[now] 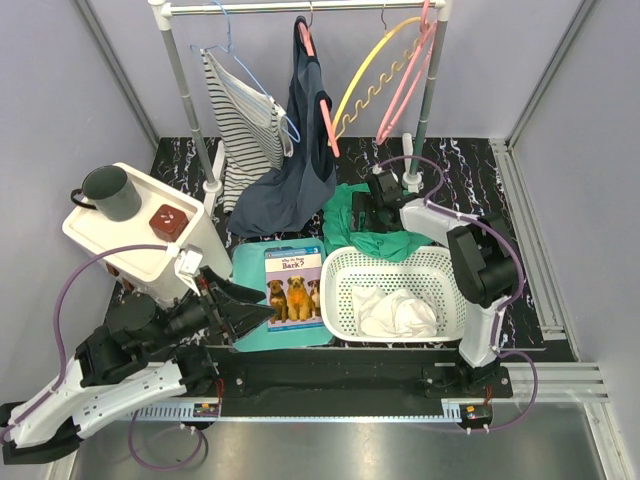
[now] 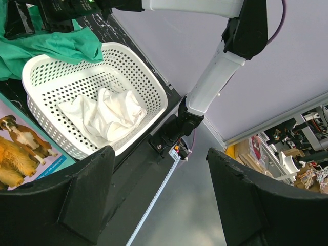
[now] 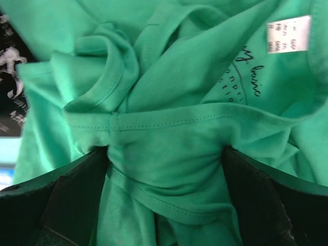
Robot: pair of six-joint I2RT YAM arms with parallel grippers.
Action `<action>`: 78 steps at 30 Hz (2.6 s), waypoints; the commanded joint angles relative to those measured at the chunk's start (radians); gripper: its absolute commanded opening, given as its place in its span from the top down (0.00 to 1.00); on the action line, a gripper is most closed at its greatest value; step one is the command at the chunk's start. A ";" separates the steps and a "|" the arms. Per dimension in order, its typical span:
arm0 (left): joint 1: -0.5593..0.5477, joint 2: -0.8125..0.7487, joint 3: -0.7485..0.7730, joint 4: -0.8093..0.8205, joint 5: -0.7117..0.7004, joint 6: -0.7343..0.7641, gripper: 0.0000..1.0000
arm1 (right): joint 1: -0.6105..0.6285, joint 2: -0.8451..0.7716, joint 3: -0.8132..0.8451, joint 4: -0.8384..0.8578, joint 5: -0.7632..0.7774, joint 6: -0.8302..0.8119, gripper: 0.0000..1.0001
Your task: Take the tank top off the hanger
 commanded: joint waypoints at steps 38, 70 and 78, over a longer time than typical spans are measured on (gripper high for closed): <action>-0.003 0.005 0.019 0.038 -0.019 0.051 0.22 | -0.086 -1.396 0.012 -0.436 -0.045 0.060 1.00; -0.003 -0.018 0.005 0.028 -0.024 0.045 0.22 | -0.086 -1.304 -0.146 -0.313 -0.212 0.219 1.00; -0.003 -0.008 -0.002 0.033 -0.029 0.045 0.22 | -0.086 -1.259 -0.713 -0.197 -0.275 0.411 1.00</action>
